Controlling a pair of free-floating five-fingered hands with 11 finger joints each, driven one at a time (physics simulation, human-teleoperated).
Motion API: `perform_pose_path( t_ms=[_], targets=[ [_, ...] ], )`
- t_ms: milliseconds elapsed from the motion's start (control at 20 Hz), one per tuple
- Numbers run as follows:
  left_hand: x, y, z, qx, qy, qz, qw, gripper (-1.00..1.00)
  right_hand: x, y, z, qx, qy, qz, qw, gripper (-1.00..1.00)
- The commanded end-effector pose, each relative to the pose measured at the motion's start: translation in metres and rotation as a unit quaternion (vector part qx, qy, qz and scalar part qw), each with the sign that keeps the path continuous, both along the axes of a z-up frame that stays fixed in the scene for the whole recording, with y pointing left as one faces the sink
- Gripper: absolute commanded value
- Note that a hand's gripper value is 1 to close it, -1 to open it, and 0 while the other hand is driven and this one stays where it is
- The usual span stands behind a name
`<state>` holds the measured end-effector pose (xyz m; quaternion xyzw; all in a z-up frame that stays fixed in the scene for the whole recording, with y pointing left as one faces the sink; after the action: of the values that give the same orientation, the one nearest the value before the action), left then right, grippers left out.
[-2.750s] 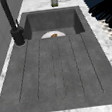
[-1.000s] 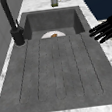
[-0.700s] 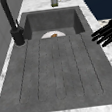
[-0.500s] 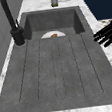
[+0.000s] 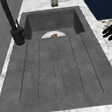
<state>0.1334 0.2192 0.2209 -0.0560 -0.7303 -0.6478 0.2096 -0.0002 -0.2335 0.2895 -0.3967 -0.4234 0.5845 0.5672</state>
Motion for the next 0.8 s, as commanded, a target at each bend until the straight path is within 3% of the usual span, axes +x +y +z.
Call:
perform_pose_path(
  t_ms=[0,50,350,450,550,750],
  targets=[
    [-0.020,-0.004,0.001,0.008,0.014,-0.029,0.9995,-1.00,0.000,0.000,0.000,0.000,0.000,0.000,1.0000,0.00],
    [-0.029,-0.004,0.005,0.004,0.000,-0.026,0.9997,-1.00,0.000,0.000,0.000,0.000,0.000,0.000,1.0000,0.00],
    [-0.066,-0.004,0.004,-0.003,-0.035,-0.017,0.9992,-1.00,0.000,0.000,0.000,0.000,0.000,0.000,1.0000,0.00],
    [-0.079,-0.004,0.005,-0.005,-0.033,-0.019,0.9993,-1.00,0.000,0.000,0.000,0.000,0.000,0.000,1.0000,0.00],
    [-0.084,-0.009,0.007,-0.004,-0.008,-0.039,0.9992,-1.00,0.000,0.000,0.000,0.000,0.000,0.000,1.0000,0.00],
    [-0.084,-0.025,0.015,-0.002,-0.005,-0.028,0.9996,-1.00,0.000,0.000,0.000,0.000,0.000,0.000,1.0000,0.00]
  ],
)
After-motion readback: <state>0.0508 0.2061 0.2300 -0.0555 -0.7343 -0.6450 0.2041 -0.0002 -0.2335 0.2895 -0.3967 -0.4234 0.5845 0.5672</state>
